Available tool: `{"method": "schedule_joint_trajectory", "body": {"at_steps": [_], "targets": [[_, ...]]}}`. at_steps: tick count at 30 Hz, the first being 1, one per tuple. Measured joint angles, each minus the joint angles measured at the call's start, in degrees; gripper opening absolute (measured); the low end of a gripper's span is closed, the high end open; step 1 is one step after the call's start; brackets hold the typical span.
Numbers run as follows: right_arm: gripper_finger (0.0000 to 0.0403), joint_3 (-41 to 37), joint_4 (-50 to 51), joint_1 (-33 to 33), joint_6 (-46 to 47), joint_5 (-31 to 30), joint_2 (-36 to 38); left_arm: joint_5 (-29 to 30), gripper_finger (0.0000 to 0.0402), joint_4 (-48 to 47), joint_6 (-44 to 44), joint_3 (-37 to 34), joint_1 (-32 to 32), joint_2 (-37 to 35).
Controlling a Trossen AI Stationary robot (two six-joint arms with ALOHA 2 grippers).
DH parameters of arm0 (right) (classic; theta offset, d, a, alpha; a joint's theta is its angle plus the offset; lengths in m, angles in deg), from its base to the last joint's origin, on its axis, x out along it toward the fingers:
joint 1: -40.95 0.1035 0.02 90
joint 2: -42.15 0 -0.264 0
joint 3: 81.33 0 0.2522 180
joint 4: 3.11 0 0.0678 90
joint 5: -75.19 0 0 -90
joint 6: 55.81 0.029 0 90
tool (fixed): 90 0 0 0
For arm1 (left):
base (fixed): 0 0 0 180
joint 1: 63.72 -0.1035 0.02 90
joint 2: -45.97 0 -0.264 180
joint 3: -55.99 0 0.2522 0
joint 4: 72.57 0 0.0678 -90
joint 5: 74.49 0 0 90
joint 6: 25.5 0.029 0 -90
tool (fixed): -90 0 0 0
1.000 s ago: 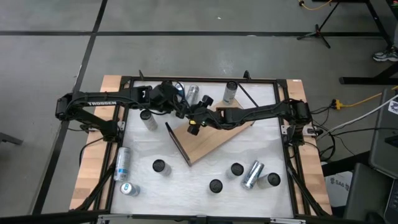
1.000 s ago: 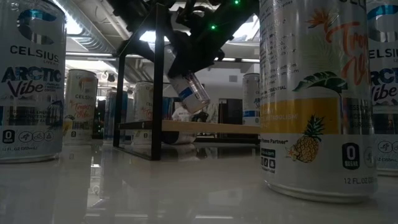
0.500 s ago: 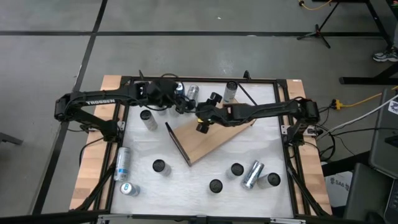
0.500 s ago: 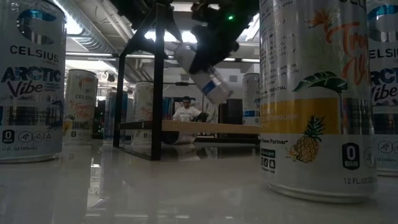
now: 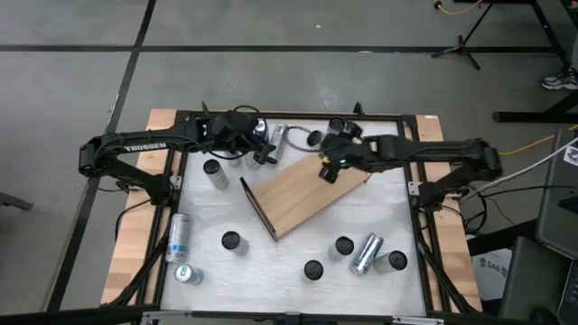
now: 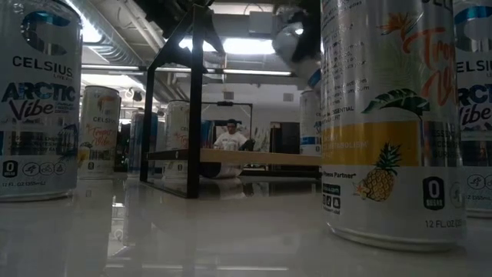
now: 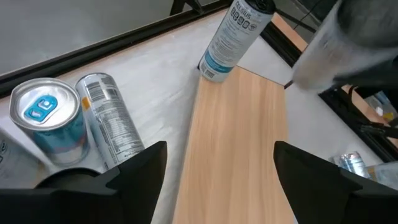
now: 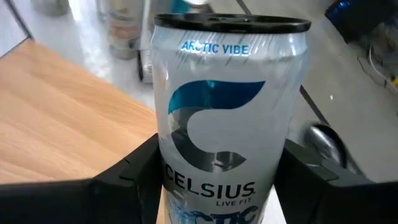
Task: Place canned beverage on shelf
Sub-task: Put the white blue soda can on the shelf
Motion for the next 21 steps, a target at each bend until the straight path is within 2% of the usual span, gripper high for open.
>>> {"method": "schedule_joint_trajectory", "body": {"at_steps": [4, 6, 10, 13, 18, 21], "targets": [[0.0224, -5.94, -1.30, -0.09, 4.54, 1.99, 8.27, -0.01, 0.0288, 0.10, 0.04, -0.02, 0.02, 0.00], [0.0224, -10.84, -5.79, 0.31, 5.88, 1.94, 12.90, 0.00, 0.0288, 0.18, 0.03, -0.02, 0.03, 0.02], [0.0224, -25.49, -28.69, 1.92, 5.72, 1.88, 21.53, 0.00, 0.0288, 0.23, 0.04, -0.02, 0.04, 0.04], [0.0224, -37.23, -48.70, 1.83, 4.14, 2.01, 24.17, 0.00, 0.0288, 0.25, 0.04, -0.07, 0.04, 0.04], [0.0224, -52.02, -79.01, 1.76, 0.39, -3.29, 21.77, 0.00, 0.0288, 0.35, 0.04, -0.09, 0.04, 0.07], [0.0224, -56.35, -88.40, 1.76, -2.20, -6.02, 18.91, 0.00, 0.0288, 0.64, 0.06, -0.09, 0.04, 0.09]]}}
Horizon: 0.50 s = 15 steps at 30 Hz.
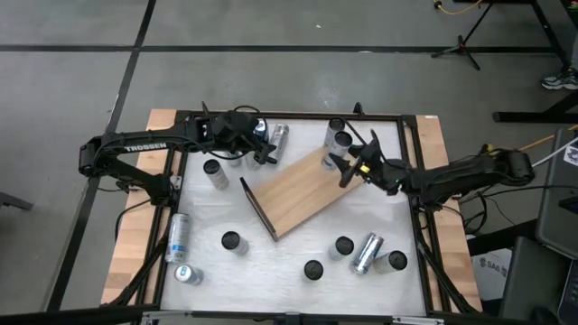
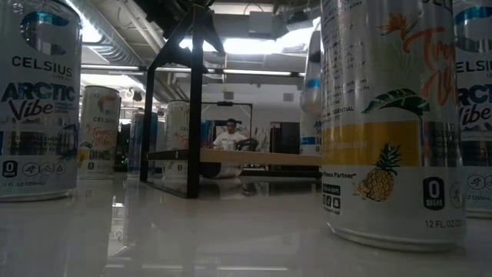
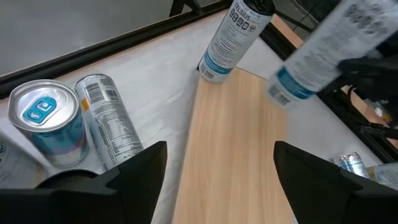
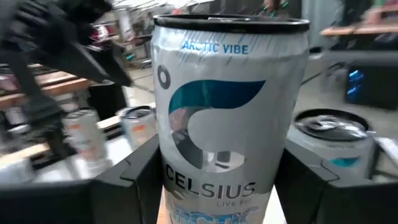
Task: Place canned beverage on shelf
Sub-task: Put the white blue soda can on the shelf
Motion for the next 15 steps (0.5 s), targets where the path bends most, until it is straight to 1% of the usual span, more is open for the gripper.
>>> {"method": "schedule_joint_trajectory", "body": {"at_steps": [4, 7, 11, 15], "targets": [[0.0225, -0.83, -3.74, -0.02, -1.43, -1.63, -4.14, 0.01, 0.0288, 0.77, 0.00, -0.02, 0.00, 0.00], [0.0225, -0.86, -5.68, 0.00, -1.59, -1.58, -8.18, 0.03, 0.0288, 0.83, 0.00, -0.02, 0.00, 0.11], [0.0225, -0.83, -11.13, -0.02, -2.62, -1.90, -13.59, 0.44, 0.0288, 1.16, 0.00, -0.02, 0.00, 0.11], [0.0225, -0.86, -15.21, -1.15, -2.69, -2.01, -18.53, 1.76, 0.0288, 3.40, 0.00, -0.02, 0.09, 0.11]]}}
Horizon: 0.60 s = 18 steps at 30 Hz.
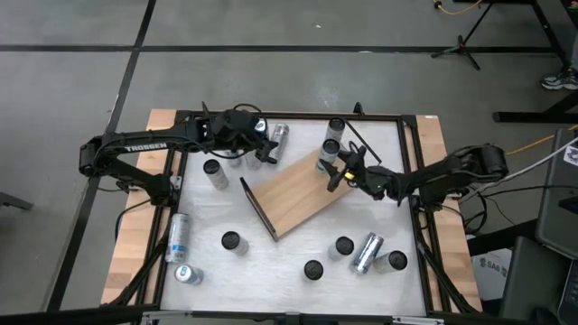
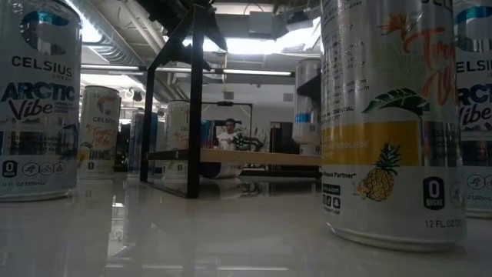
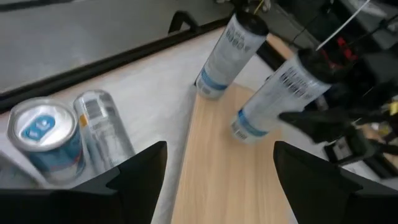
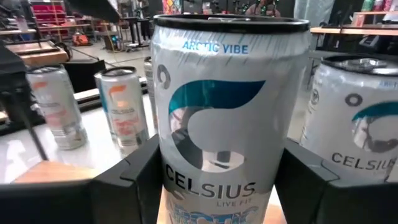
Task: Place canned beverage on shelf
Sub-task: Put the white blue soda can on the shelf
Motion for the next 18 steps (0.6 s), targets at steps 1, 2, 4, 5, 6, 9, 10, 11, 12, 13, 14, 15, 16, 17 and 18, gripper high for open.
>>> {"method": "schedule_joint_trajectory", "body": {"at_steps": [1, 2, 4, 5, 6, 9, 10, 11, 12, 13, 14, 15, 16, 17, 18], "targets": [[0.0225, 0.01, -0.96, -0.44, 0.02, -0.01, -0.93, 0.05, 0.0288, 0.75, 0.00, 0.00, 0.04, 0.00], [0.0225, 0.02, -1.38, -0.96, 0.10, 0.11, -1.72, 0.09, 0.0288, 1.41, 0.02, 0.00, 0.04, 0.02], [0.0225, 0.02, -1.96, -1.89, 0.12, 0.37, -3.23, 0.12, 0.0288, 3.14, 0.48, 0.00, 0.04, 0.45], [0.0225, 0.02, -2.51, -2.15, 0.10, 0.59, -3.86, 0.11, 0.0288, 3.88, 1.20, 0.00, 0.04, 0.76], [0.0225, 0.02, -2.96, -2.58, 0.13, 0.58, -4.32, 0.12, 0.0288, 4.60, 1.65, 0.00, 0.04, 1.27], [0.0225, 0.07, -3.88, -3.72, 0.21, 2.46, -5.23, 0.16, 0.0288, 8.18, 2.78, 0.00, 0.04, 3.52], [0.0225, 0.07, -3.76, -3.87, 0.20, 2.92, -5.44, 0.18, 0.0288, 9.12, 2.93, 0.00, 0.04, 4.30], [0.0225, 0.07, -3.46, -3.88, 0.21, 3.07, -5.49, 0.17, 0.0288, 10.14, 2.96, 0.00, 0.04, 5.13], [0.0225, 0.07, -3.40, -3.88, 0.20, 3.12, -5.49, 0.16, 0.0288, 11.29, 2.98, 0.00, 0.04, 6.07], [0.0225, 0.07, -3.61, -3.88, 0.19, 3.02, -5.49, 0.16, 0.0288, 12.40, 3.03, 0.00, 0.04, 6.89], [0.0225, 0.07, -3.72, -3.88, 0.21, 2.98, -5.47, 0.16, 0.0288, 13.37, 3.09, 0.00, 0.04, 7.75], [0.0225, 0.07, -3.76, -3.86, 0.21, 2.99, -5.47, 0.18, 0.0288, 14.49, 3.28, 0.00, 0.04, 8.66], [0.0225, 0.07, -3.63, -3.86, 0.21, 3.00, -5.47, 0.16, 0.0288, 15.96, 3.77, 0.00, 0.04, 9.53], [0.0225, 0.07, -3.48, -3.86, 0.21, 3.01, -5.47, 0.15, 0.0288, 17.09, 4.23, 0.00, 0.04, 10.45], [0.0225, 0.07, -3.34, -3.84, 0.21, 2.99, -5.47, 0.06, 0.0288, 18.05, 4.45, 0.00, 0.04, 11.31]]}}
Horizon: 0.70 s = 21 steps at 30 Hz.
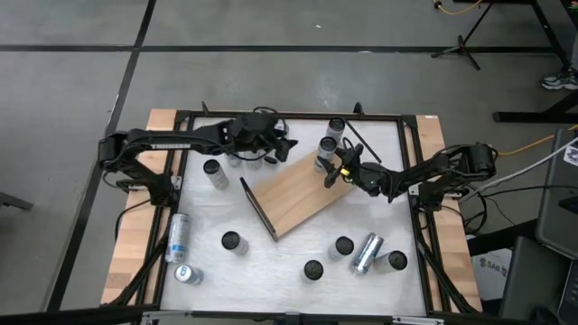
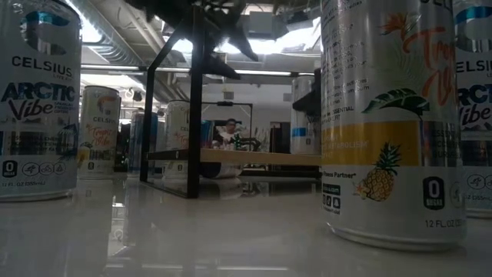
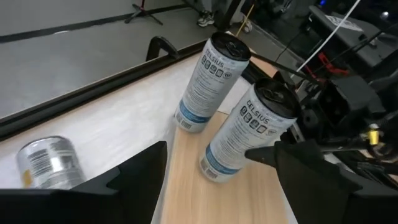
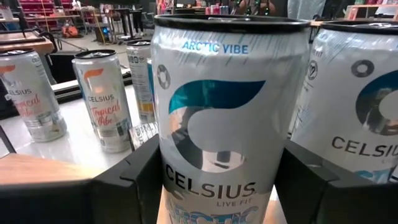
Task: Place canned beverage on shelf
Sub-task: Put the white blue soda can on the shelf
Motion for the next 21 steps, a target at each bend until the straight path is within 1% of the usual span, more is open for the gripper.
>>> {"method": "schedule_joint_trajectory", "body": {"at_steps": [5, 9, 16, 21], "targets": [[0.0225, 0.00, 0.50, 0.00, -0.02, -0.06, 0.00, -0.22, 0.0288, 5.42, 0.09, 0.00, 0.00, 3.70], [0.0229, 0.00, 1.77, 0.00, 0.01, -0.12, 0.00, -0.06, 0.0288, 7.45, 0.09, 0.00, 0.00, 6.21], [0.0260, 0.07, 2.61, 0.00, -0.02, -0.16, 0.09, 0.09, 0.0288, 9.34, -0.01, 0.00, 0.00, 10.13], [0.0276, 0.07, 2.92, 0.00, -0.04, 0.06, 0.11, 0.09, 0.0288, 9.59, -0.04, 0.00, 0.15, 10.88]]}}
